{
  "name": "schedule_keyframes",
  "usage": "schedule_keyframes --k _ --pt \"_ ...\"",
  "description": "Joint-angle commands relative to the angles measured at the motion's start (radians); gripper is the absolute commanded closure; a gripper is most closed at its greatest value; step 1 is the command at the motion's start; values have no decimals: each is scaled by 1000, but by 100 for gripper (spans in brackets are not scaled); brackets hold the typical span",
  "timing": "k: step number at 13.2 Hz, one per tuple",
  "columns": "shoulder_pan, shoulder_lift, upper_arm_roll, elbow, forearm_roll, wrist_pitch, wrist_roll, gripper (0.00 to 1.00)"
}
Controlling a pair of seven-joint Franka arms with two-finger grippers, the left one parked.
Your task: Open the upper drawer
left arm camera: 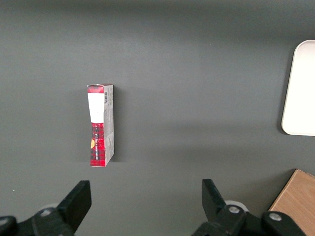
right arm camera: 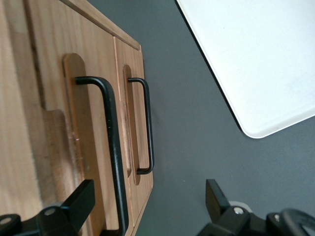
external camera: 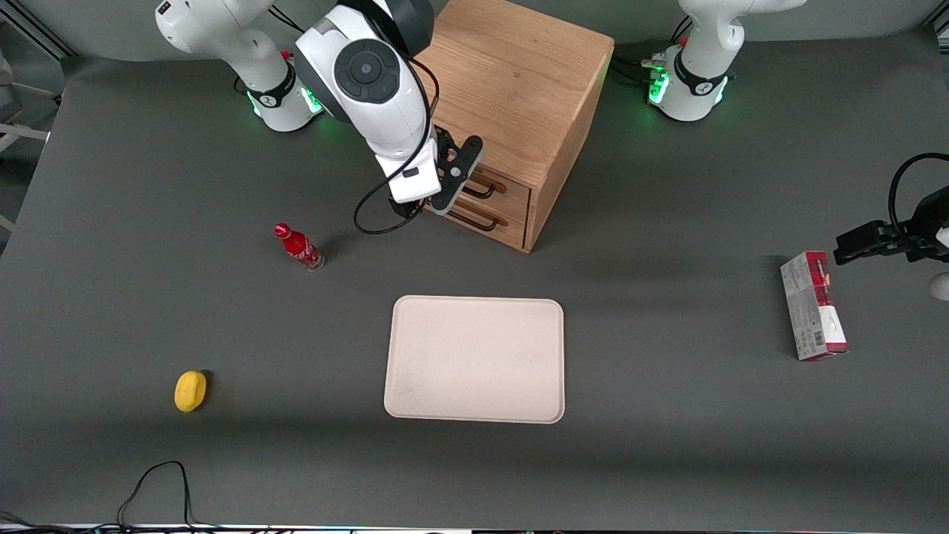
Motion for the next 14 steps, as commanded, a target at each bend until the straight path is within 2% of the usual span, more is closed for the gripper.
schedule_keyframes --k 1,6,12,14 --pt "3 -17 -5 -60 16 64 -32 0" --pt "3 -8 -5 -113 15 144 -32 0" --pt "3 0 -5 -111 13 151 -37 0" --pt "1 6 -5 -113 15 157 -95 0"
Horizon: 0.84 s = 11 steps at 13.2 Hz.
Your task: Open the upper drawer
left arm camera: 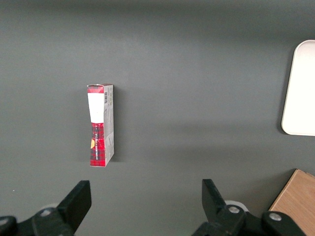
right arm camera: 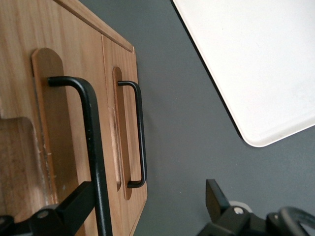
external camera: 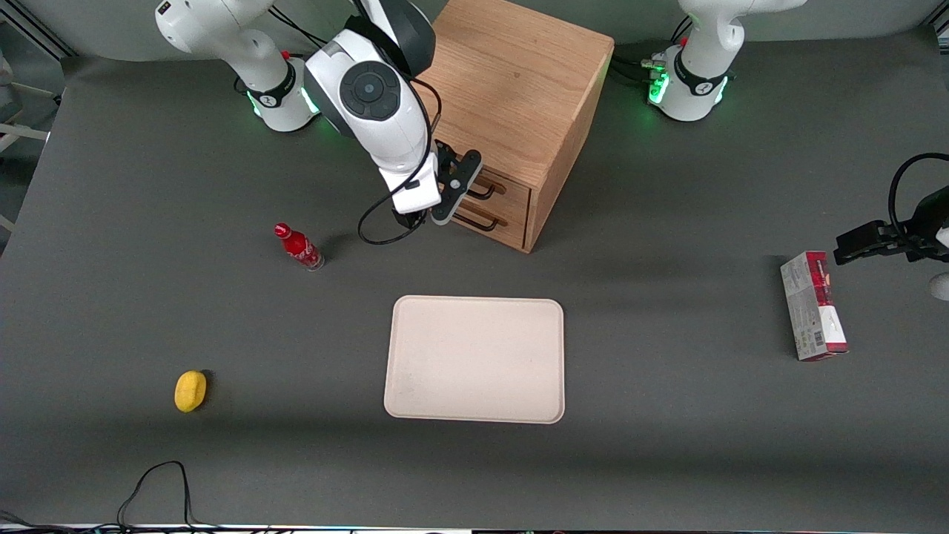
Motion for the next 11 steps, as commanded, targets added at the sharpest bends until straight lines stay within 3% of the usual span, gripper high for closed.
schedule_keyframes --k 1,11 --pt "1 19 -6 -28 15 56 -105 0" --pt "-3 62 -8 -24 15 102 -145 0"
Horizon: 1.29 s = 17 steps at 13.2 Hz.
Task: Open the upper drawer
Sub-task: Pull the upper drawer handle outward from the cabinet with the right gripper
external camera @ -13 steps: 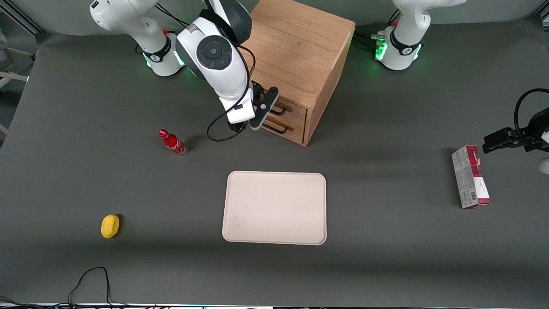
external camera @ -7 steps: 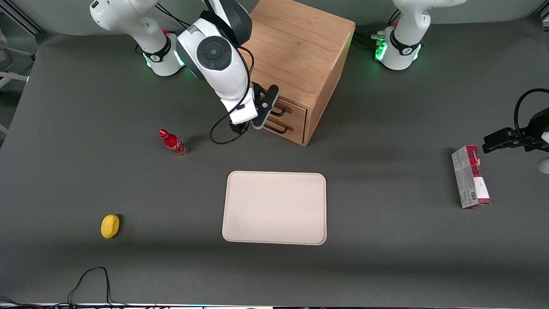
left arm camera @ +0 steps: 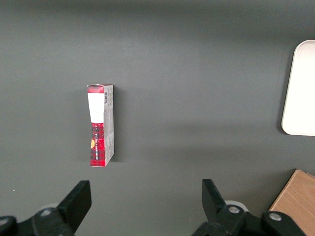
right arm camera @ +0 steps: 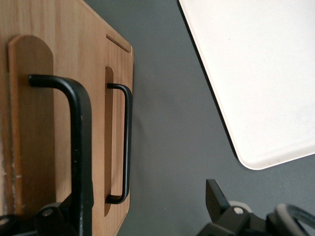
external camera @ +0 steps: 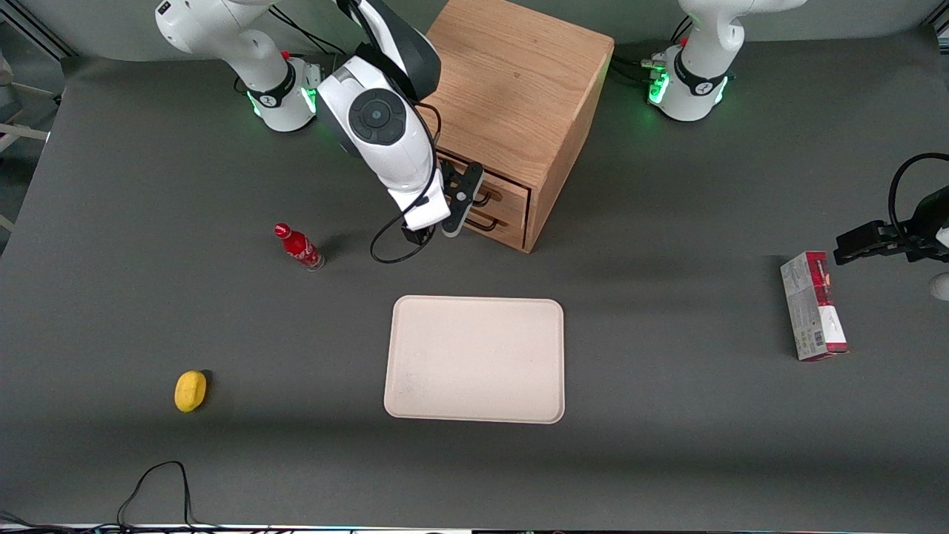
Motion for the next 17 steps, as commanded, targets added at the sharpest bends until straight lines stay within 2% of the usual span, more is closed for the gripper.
schedule_keyframes --k 1,9,17 --pt "-2 12 -2 0 13 14 -16 0" --pt "-64 34 -3 107 24 -87 36 0" --pt "-120 121 -3 211 22 -98 58 0"
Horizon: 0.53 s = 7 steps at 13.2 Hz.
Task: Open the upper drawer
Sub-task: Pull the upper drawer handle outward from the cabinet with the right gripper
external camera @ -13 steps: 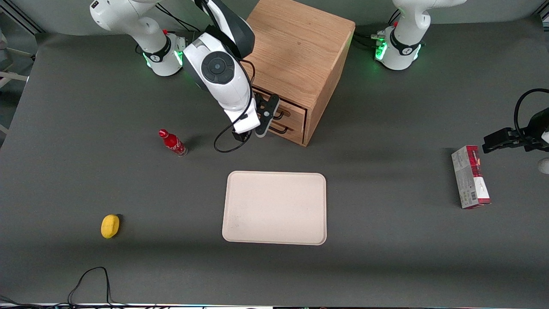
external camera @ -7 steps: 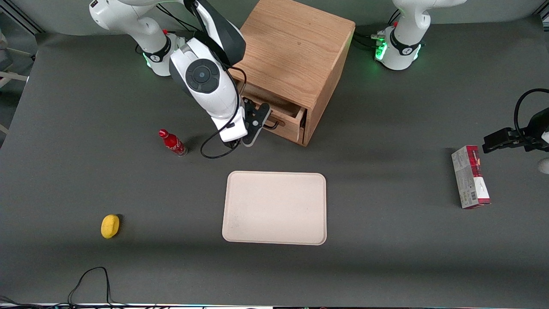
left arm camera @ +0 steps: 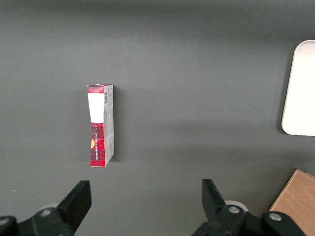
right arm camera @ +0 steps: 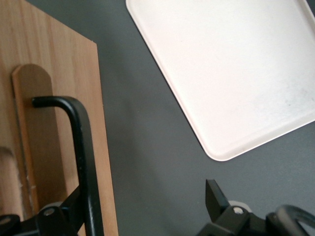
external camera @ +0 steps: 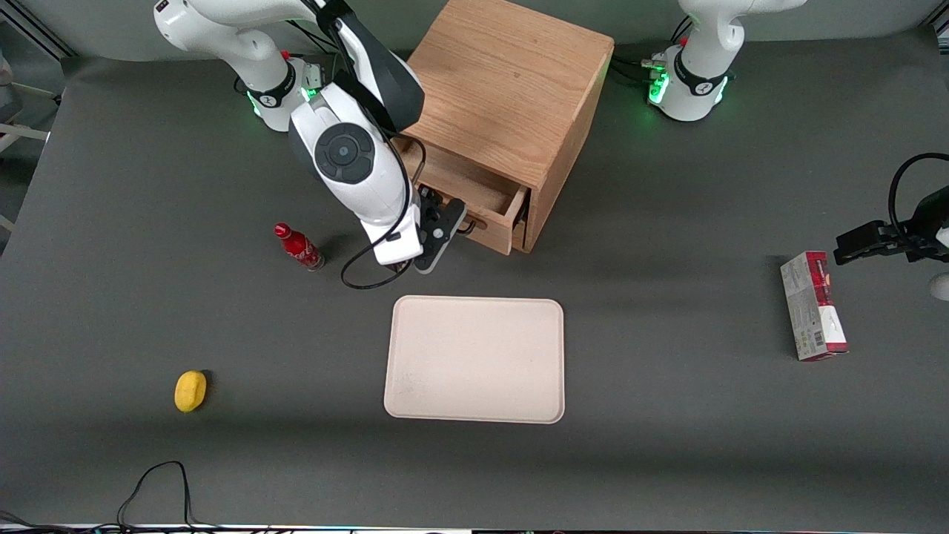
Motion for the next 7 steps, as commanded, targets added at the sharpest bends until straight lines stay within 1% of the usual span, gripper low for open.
schedule_keyframes --k 1,4,7 --pt "-31 44 0 73 20 -40 15 0" --pt "-60 90 0 151 13 -101 6 0" --pt "-85 116 0 176 10 -101 3 0"
